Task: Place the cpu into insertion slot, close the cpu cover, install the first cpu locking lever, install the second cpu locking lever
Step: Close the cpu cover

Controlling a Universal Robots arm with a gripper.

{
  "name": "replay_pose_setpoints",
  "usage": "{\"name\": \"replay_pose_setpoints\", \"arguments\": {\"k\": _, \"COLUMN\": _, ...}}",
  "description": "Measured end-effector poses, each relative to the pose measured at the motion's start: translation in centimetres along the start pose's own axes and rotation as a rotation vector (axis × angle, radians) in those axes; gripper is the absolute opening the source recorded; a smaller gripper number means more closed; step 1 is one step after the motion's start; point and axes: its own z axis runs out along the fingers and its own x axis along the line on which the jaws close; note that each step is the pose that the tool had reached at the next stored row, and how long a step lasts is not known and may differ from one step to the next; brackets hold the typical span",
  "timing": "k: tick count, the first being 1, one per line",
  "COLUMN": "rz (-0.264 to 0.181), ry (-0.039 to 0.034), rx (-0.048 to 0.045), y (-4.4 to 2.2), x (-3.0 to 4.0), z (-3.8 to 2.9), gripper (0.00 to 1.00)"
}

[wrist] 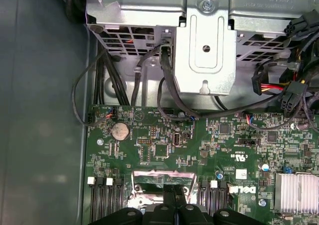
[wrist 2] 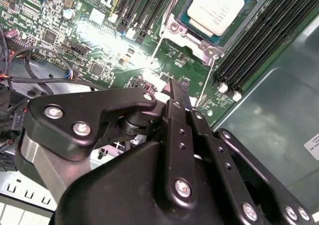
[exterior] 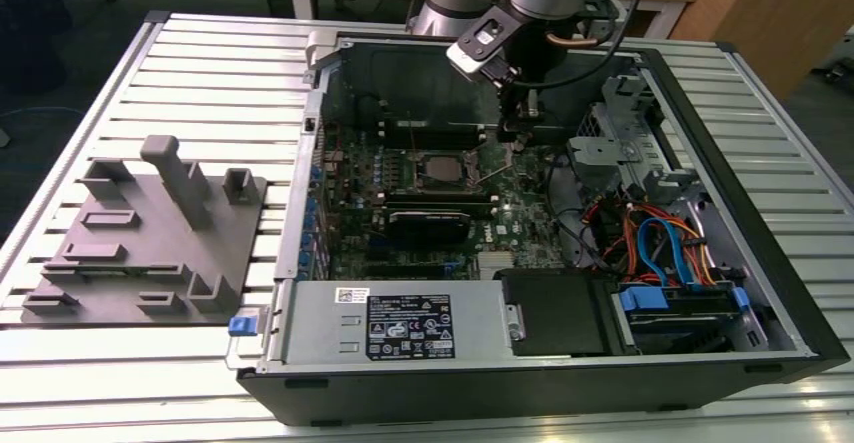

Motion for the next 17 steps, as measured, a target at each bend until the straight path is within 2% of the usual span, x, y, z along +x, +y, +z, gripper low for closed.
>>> {"name": "replay_pose_setpoints", "arguments": {"k": 17, "rz": 0.000, "ry": -0.0001, "rx": 0.0003, "y": 0.32, "x": -0.01, "z": 0.01, "gripper": 0.10}}
